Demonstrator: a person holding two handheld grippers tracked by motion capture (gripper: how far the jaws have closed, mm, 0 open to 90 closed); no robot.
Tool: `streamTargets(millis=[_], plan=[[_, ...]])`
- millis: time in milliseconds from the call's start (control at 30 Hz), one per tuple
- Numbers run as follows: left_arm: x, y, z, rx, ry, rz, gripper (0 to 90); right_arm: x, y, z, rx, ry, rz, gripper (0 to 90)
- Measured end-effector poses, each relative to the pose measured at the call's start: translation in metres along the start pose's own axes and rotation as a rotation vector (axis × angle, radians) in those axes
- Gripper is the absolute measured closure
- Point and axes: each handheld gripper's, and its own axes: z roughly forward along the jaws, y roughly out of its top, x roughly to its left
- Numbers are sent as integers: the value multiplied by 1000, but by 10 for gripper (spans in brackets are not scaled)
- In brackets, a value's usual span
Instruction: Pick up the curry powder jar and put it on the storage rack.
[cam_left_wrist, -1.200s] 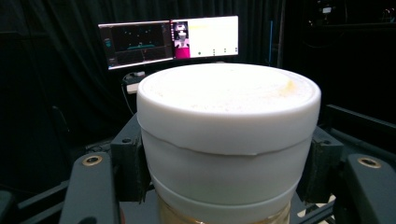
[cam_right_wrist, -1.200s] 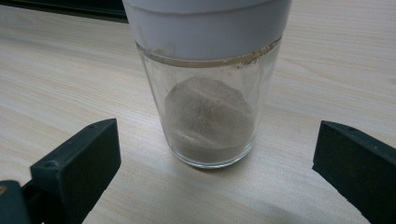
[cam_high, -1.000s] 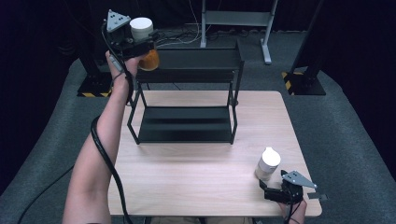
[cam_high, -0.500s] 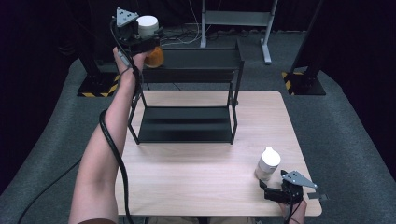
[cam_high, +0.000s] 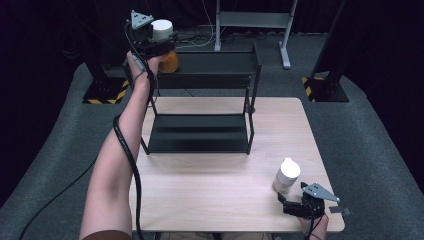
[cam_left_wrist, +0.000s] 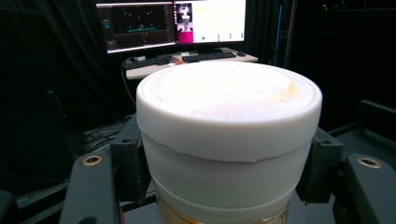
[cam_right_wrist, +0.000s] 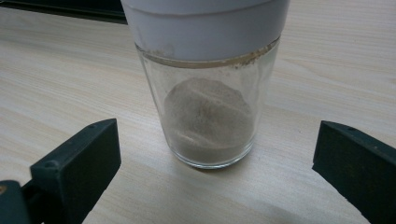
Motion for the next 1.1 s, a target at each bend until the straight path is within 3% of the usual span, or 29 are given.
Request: streamTargets(millis=[267, 900, 1100], plan=[[9, 0, 1, 3, -27, -34, 338, 0, 0, 0, -2, -1, -2, 0], [9, 9, 0, 44, -33, -16, 337, 0, -1, 0, -4, -2, -2, 0], [12, 20, 0, 87, -51, -9, 319, 0, -1, -1, -7, 1, -3, 0]])
